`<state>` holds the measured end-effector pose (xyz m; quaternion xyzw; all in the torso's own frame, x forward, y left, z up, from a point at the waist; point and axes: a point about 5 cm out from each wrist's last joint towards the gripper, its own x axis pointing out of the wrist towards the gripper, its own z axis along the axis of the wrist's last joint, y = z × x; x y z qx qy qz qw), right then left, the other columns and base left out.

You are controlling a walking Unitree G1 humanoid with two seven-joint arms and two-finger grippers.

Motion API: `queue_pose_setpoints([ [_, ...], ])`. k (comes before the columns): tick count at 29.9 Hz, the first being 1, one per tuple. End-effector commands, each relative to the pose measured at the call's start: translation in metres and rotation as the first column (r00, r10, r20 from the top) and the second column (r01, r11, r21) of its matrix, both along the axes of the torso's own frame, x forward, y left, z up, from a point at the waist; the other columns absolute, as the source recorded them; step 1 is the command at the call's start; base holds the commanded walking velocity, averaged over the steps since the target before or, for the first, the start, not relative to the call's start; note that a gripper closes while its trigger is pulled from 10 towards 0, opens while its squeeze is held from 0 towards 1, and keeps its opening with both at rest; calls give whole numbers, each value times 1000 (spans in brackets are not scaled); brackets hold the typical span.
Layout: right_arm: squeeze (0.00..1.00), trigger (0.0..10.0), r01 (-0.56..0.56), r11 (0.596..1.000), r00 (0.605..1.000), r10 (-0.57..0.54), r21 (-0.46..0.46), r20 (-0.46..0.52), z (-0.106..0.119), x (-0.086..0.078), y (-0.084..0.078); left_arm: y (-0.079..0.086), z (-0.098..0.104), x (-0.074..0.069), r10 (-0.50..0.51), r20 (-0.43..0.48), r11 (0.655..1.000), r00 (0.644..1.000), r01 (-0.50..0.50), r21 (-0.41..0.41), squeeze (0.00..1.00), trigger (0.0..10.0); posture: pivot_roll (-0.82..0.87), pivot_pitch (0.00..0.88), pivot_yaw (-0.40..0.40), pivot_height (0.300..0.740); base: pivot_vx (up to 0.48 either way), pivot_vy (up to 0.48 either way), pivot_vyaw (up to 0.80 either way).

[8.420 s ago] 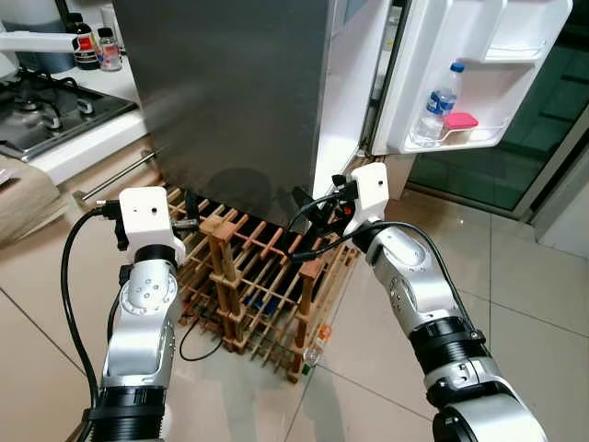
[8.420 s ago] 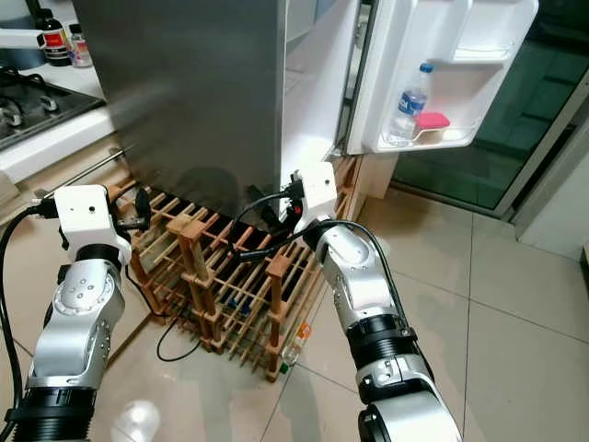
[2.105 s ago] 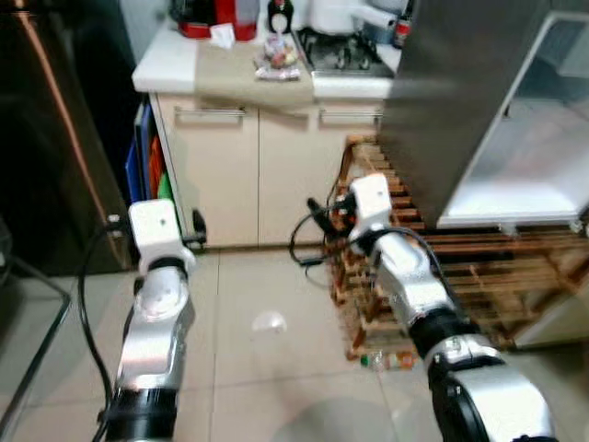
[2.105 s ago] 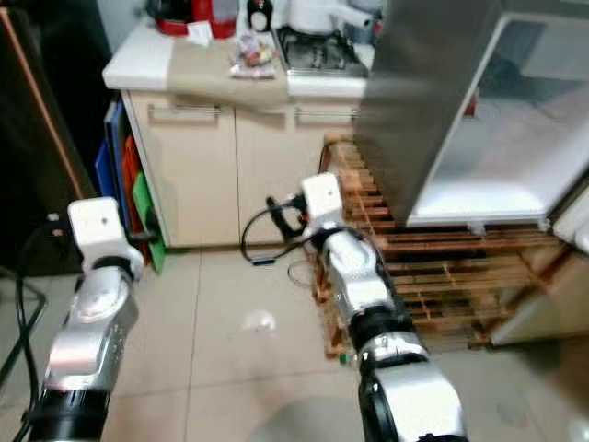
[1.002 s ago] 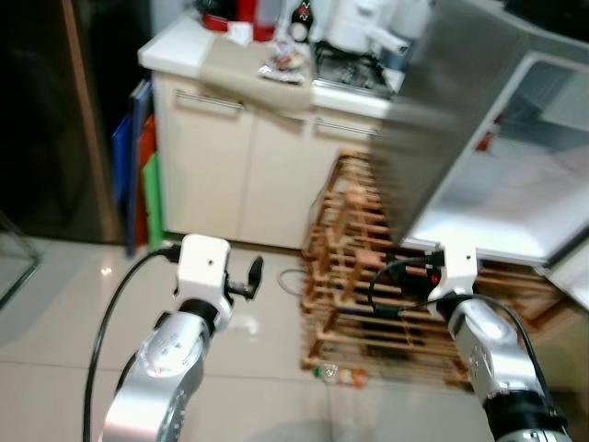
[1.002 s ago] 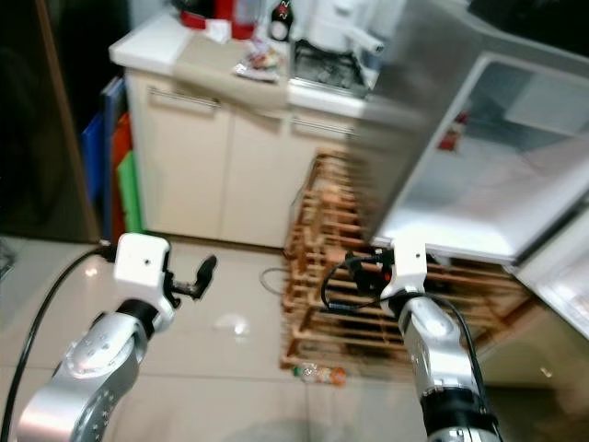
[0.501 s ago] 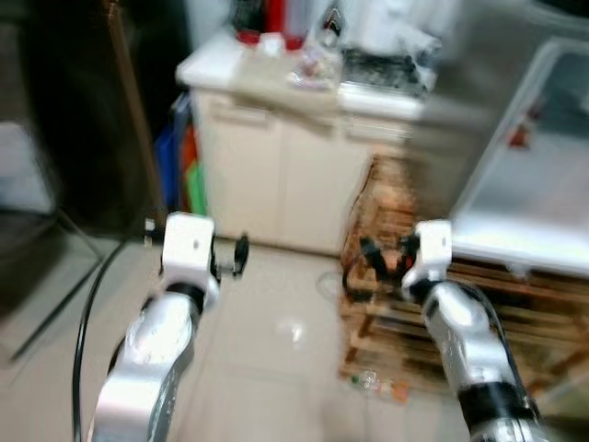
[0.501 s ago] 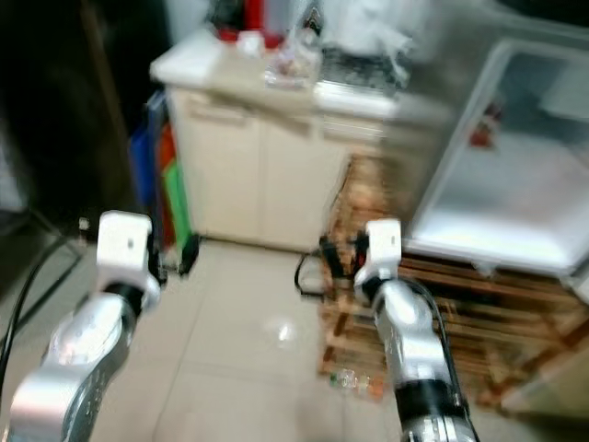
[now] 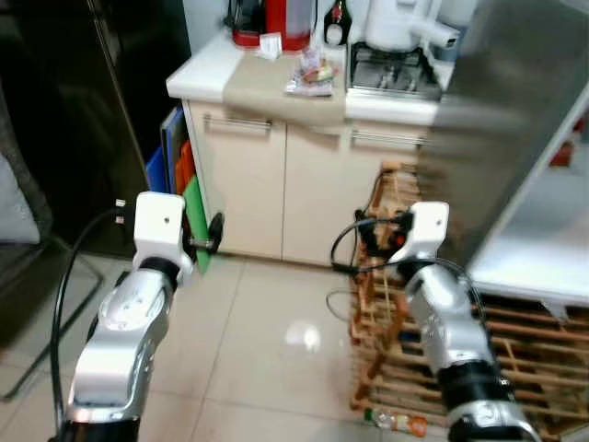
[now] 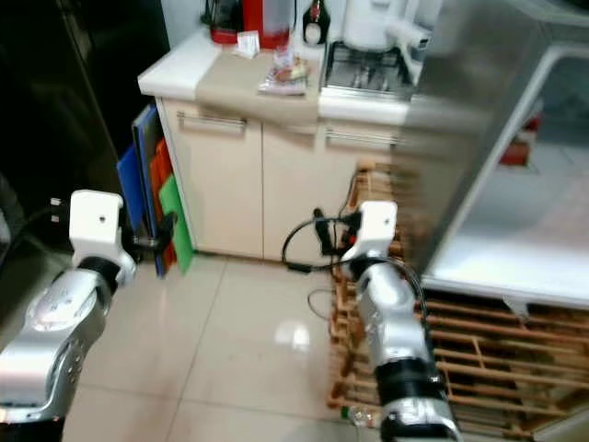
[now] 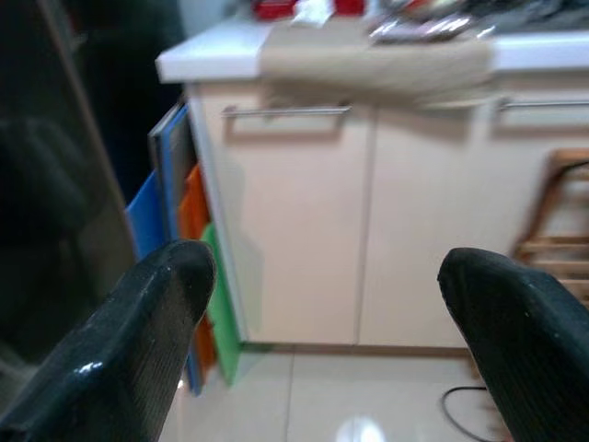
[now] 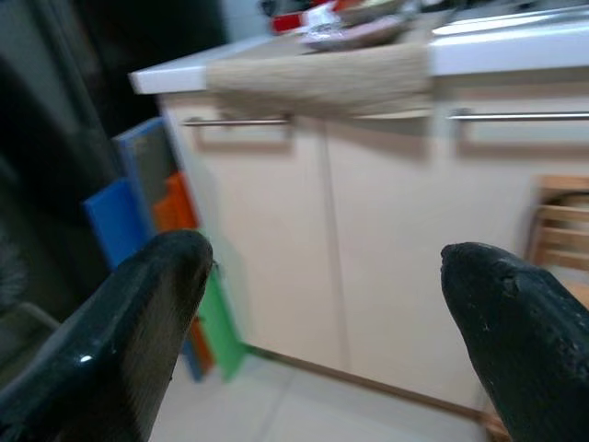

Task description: Restocking fridge

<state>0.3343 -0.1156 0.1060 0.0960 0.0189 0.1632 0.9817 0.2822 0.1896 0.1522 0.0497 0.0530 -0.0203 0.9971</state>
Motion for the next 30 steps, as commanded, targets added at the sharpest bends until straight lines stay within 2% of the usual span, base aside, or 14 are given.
queue_pose_setpoints([
  [1,0,10000,28,999,999,-28,-19,15,3,2,-12,-9,5,3,-36,26,999,999,37,-8,0,10000,-2,0,3,740,450,0,0],
  [5,0,10000,23,999,1000,-23,-29,15,3,3,-10,-8,6,7,-38,38,999,999,39,-7,0,10000,-1,0,-2,740,442,0,0],
  [10,0,10000,15,1000,1000,-15,-26,21,5,6,-7,-4,7,10,-13,47,1000,999,13,3,0,10000,0,0,-1,740,371,298,0],
  [22,0,10000,-20,999,1000,21,-24,12,6,10,0,-10,13,12,-11,63,1000,998,9,19,0,10000,6,0,-18,740,0,468,0],
  [24,0,10000,-21,1000,1000,21,-22,10,6,10,0,-12,15,12,-13,80,1000,997,11,27,0,10000,7,0,-21,740,0,441,-737],
  [30,0,10000,-24,999,1000,24,-24,16,9,14,-1,-19,15,14,-12,82,999,997,9,45,0,10000,8,0,-31,740,0,0,-649],
])
